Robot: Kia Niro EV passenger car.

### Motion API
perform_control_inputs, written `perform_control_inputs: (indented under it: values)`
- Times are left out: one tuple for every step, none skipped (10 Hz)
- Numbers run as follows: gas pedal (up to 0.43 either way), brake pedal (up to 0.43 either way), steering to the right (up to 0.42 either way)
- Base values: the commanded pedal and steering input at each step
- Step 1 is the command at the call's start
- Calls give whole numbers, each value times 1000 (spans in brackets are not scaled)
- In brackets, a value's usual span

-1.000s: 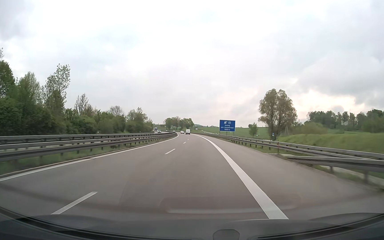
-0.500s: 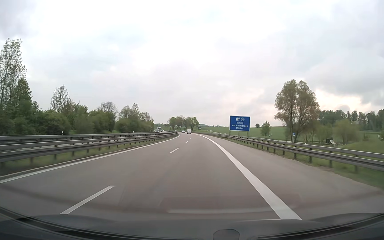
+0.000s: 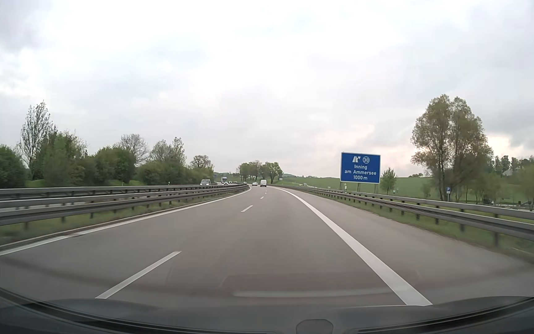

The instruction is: Follow the waypoints while adhering to traffic rules and regulations

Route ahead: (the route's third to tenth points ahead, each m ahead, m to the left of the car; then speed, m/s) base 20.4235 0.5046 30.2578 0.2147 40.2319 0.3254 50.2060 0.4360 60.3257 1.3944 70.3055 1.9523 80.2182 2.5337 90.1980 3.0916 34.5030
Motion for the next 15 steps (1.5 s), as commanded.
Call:
perform_control_inputs:
  values:
    - [260,0,-8]
    - [248,0,-8]
    - [248,0,-8]
    - [260,0,-8]
    - [299,0,-7]
    - [299,0,-8]
    - [299,0,-7]
    - [299,0,-7]
    - [299,0,-6]
    - [299,0,-5]
    - [299,0,-5]
    - [287,0,-6]
    - [287,0,-7]
    - [280,0,-7]
    - [268,0,-7]
